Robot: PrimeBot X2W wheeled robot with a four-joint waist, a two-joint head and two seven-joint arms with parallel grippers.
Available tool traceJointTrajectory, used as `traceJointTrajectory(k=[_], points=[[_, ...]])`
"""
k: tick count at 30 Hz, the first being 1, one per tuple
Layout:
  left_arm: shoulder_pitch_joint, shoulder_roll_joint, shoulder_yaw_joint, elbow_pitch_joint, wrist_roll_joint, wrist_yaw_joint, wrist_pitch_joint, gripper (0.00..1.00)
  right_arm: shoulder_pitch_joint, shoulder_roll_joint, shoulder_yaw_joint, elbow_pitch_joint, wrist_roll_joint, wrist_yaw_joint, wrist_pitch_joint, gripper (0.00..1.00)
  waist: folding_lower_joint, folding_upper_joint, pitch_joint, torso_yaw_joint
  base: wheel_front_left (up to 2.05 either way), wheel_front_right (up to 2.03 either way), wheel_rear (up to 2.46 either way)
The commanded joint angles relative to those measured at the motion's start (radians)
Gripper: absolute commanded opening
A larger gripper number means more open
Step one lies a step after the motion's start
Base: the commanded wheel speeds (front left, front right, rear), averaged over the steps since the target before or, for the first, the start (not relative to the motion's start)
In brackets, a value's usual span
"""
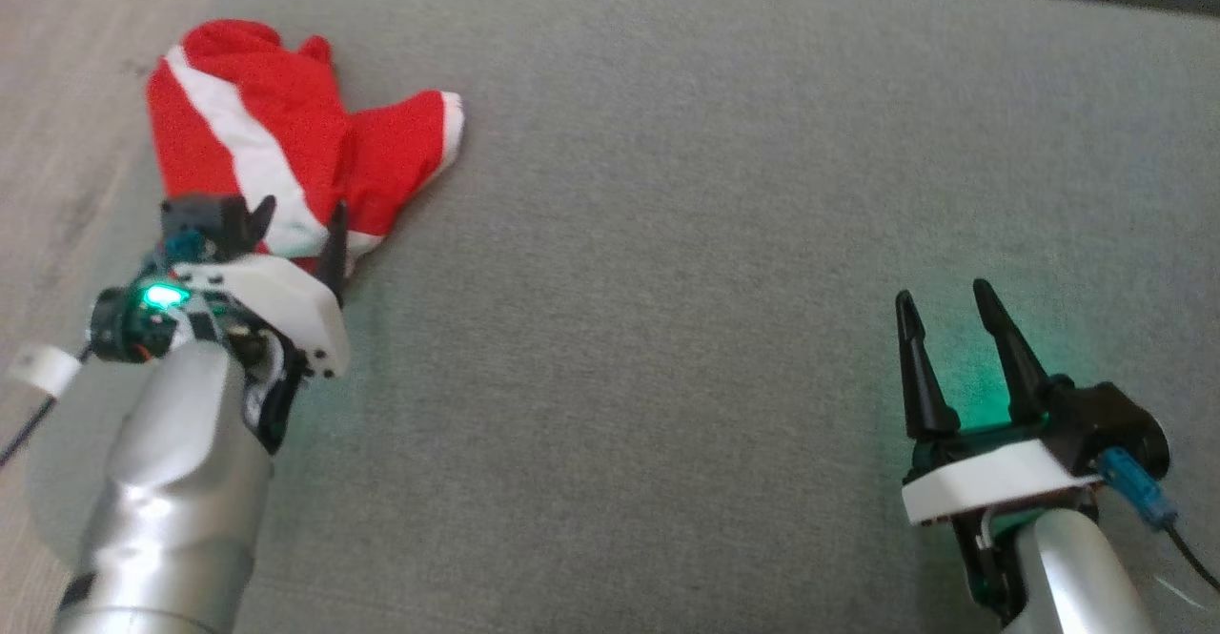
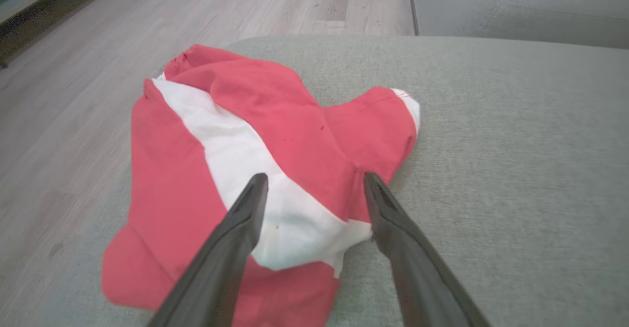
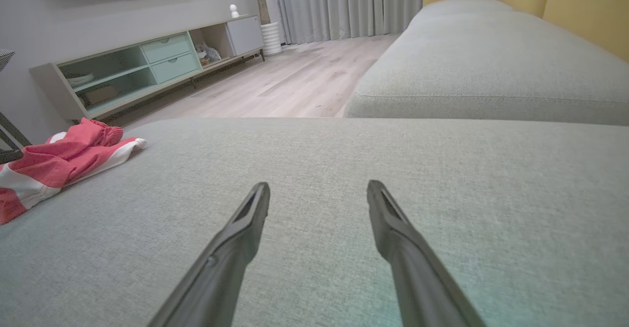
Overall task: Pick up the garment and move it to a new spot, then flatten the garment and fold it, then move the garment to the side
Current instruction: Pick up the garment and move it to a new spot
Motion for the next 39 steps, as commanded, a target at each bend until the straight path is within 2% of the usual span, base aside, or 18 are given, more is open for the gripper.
traceJointTrajectory(k=[1,3,4,5,6,10,15,23,29,35,39], points=[[-0.067,0.054,0.029,0.018,-0.012,-0.003,0.009,1.00,-0.040,-0.004,0.028,-0.037,-0.008,-0.001,-0.011,1.00,-0.0003,0.0000,0.052,-0.043,0.00,0.00,0.00],[-0.099,0.063,0.035,0.068,-0.019,-0.002,0.016,1.00,-0.047,-0.004,0.028,-0.039,-0.009,-0.001,-0.011,1.00,-0.0003,0.0000,0.065,-0.051,0.00,0.00,0.00],[-0.113,0.064,0.041,0.095,-0.027,-0.002,0.020,0.69,-0.050,-0.004,0.028,-0.040,-0.010,-0.001,-0.011,1.00,-0.0003,0.0000,0.069,-0.053,0.00,0.00,0.00],[-0.124,0.063,0.044,0.120,-0.033,-0.002,0.024,0.26,-0.052,-0.004,0.028,-0.040,-0.011,-0.001,-0.011,1.00,-0.0003,0.0000,0.072,-0.055,0.00,0.00,0.00],[-0.134,0.062,0.043,0.139,-0.038,-0.002,0.023,0.00,-0.054,-0.004,0.025,-0.041,-0.012,-0.001,-0.011,1.00,-0.0003,0.0000,0.075,-0.057,0.00,0.00,0.00],[-0.158,0.055,0.047,0.170,-0.060,-0.004,-0.014,0.00,-0.056,-0.004,0.017,-0.040,-0.012,-0.001,-0.011,1.00,-0.0003,0.0000,0.078,-0.059,0.00,0.00,0.00],[-0.181,0.052,0.023,0.178,-0.066,-0.006,-0.131,0.00,-0.053,-0.004,0.013,-0.029,-0.009,-0.001,-0.011,1.00,-0.0003,0.0000,0.049,-0.059,0.00,0.00,0.00],[-0.188,0.024,-0.080,0.042,-0.119,-0.006,-0.287,0.00,-0.031,-0.004,0.026,-0.017,0.019,-0.001,-0.011,1.00,-0.0003,0.0000,-0.051,-0.080,0.00,0.00,0.00],[-0.175,0.012,-0.132,-0.133,-0.178,-0.007,-0.288,0.00,-0.012,-0.004,0.030,-0.018,0.045,-0.001,-0.011,1.00,-0.0003,0.0000,-0.105,-0.118,0.00,0.00,0.00],[-0.137,-0.025,-0.188,-0.315,-0.194,-0.004,-0.211,0.00,-0.004,-0.004,0.052,-0.020,0.068,-0.001,-0.011,1.00,-0.0003,0.0000,-0.127,-0.185,0.00,0.00,0.00],[-0.109,-0.066,-0.231,-0.426,-0.194,0.017,-0.164,0.00,-0.013,-0.004,0.064,-0.023,0.077,-0.001,-0.011,1.00,-0.0003,0.0000,-0.122,-0.252,0.00,0.00,0.00]])
